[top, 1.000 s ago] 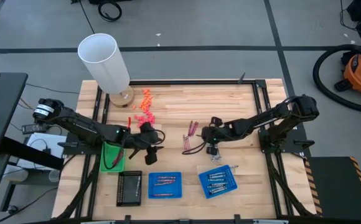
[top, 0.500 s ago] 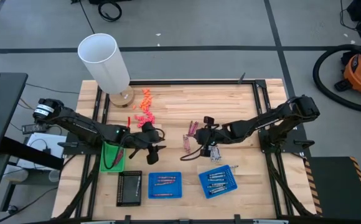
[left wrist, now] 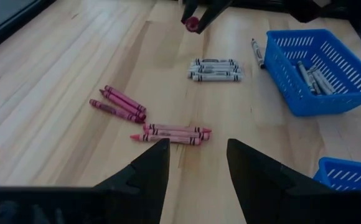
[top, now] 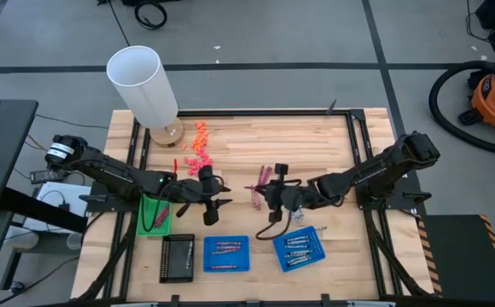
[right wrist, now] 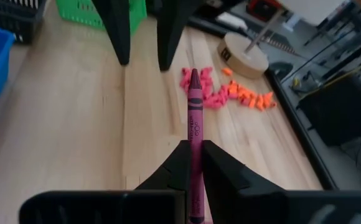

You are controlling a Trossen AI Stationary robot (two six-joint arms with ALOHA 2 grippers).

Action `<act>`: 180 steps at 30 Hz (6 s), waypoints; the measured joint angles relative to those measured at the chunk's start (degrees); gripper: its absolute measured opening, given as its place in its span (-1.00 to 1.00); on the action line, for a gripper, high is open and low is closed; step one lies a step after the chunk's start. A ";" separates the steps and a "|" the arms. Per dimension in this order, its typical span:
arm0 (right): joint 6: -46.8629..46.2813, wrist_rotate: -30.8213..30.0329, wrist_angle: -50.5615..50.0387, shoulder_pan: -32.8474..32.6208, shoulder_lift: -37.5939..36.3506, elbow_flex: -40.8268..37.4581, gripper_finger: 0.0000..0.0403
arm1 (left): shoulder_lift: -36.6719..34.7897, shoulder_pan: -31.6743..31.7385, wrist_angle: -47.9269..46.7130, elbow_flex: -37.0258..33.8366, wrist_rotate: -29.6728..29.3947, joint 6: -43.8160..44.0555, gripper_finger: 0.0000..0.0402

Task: Sort crayons
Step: Put the red crayon into the green basket

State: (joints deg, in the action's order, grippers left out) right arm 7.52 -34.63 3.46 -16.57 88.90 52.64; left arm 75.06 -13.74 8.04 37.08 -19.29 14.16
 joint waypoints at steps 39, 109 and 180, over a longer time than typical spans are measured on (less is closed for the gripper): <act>4.62 7.45 11.48 -1.43 -0.09 0.00 -0.81 | 0.00 -2.62 14.15 0.00 1.60 -17.23 -0.14; -1.05 5.26 4.12 -0.16 -0.02 -0.22 -0.36 | -7.08 -6.04 -7.48 0.04 1.02 -1.38 -0.81; 3.18 28.82 3.60 18.61 -0.04 -0.20 -0.36 | -21.26 -23.79 -75.33 3.82 17.65 66.61 -0.55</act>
State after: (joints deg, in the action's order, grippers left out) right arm 10.70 -5.80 7.06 2.04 88.86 52.45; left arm 53.79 -37.52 -67.30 40.91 -1.63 80.77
